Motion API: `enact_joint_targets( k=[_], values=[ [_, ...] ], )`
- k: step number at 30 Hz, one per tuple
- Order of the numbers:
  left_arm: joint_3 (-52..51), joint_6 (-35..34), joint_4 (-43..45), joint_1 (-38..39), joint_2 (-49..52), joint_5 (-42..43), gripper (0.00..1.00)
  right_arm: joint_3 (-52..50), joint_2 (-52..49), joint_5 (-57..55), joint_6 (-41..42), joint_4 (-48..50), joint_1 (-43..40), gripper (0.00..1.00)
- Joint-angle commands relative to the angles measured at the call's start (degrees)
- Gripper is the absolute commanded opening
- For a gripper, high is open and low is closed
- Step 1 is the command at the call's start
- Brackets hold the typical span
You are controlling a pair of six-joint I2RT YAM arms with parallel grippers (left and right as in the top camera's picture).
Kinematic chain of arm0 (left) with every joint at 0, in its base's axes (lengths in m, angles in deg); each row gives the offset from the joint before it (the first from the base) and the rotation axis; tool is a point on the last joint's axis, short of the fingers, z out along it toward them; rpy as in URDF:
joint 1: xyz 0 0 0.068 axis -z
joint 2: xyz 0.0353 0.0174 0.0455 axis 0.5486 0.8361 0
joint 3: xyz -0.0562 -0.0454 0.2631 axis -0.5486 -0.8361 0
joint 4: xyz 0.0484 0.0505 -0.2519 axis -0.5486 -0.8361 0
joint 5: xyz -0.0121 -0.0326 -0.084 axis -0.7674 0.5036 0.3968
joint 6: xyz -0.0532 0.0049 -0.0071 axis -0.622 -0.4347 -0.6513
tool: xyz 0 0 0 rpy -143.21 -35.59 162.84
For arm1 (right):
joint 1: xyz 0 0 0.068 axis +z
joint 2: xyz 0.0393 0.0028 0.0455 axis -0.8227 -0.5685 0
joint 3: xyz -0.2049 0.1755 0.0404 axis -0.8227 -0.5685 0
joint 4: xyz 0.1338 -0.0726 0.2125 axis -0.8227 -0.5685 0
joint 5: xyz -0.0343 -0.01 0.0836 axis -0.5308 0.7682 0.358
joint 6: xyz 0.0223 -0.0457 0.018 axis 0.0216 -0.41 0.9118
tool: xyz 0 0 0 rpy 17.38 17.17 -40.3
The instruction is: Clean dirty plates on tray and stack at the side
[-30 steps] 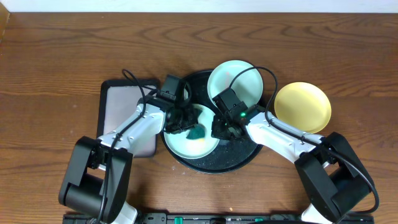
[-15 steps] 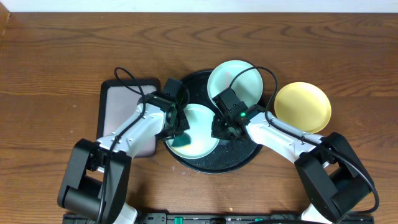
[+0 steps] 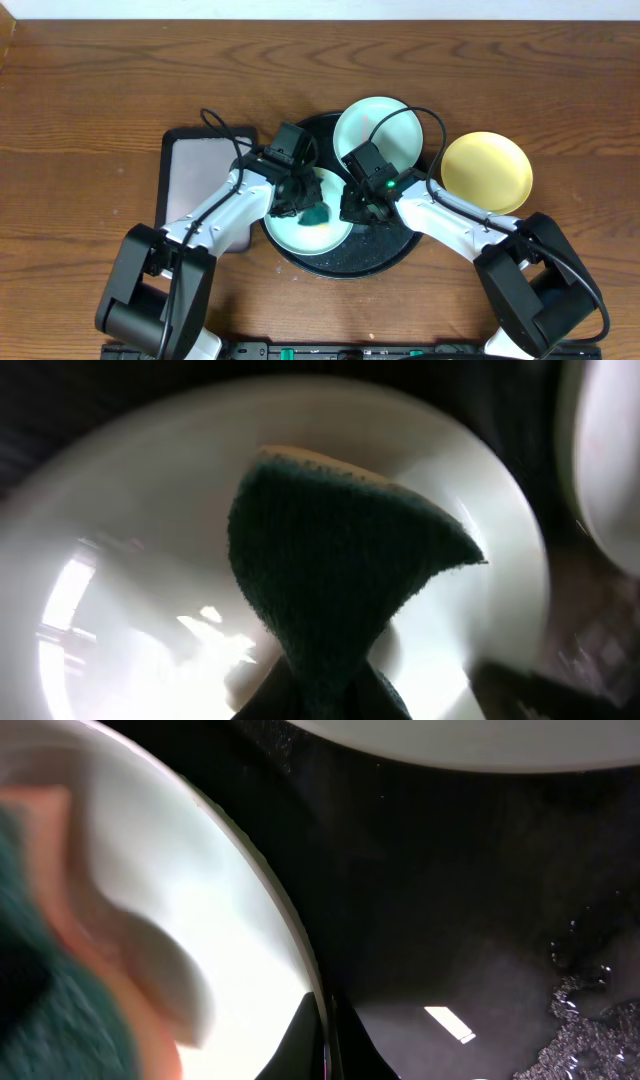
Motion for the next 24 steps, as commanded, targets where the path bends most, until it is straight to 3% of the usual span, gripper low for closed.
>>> enact_joint_targets(
  k=[1, 7, 17, 24],
  values=[
    [0.0, 0.8, 0.0, -1.2, -0.6, -12.2, 0.08, 0.9, -0.7, -0.7, -0.1, 0.0, -0.8, 0.01],
    [2.1, 1.9, -3.2, -3.9, -1.4, -13.7, 0.07, 0.9, -0.7, -0.7, -0.1, 0.0, -0.8, 0.01],
    [15.0, 8.6, -23.1, -8.7, -7.1, -11.7, 0.07, 0.9, -0.7, 0.4, -1.2, 0.3, -0.8, 0.01],
    [16.4, 10.8, -25.0, -16.7, -11.8, -14.6, 0.07, 2.2, 2.2, 1.9, -8.5, 1.2, 0.1, 0.01]
  ],
)
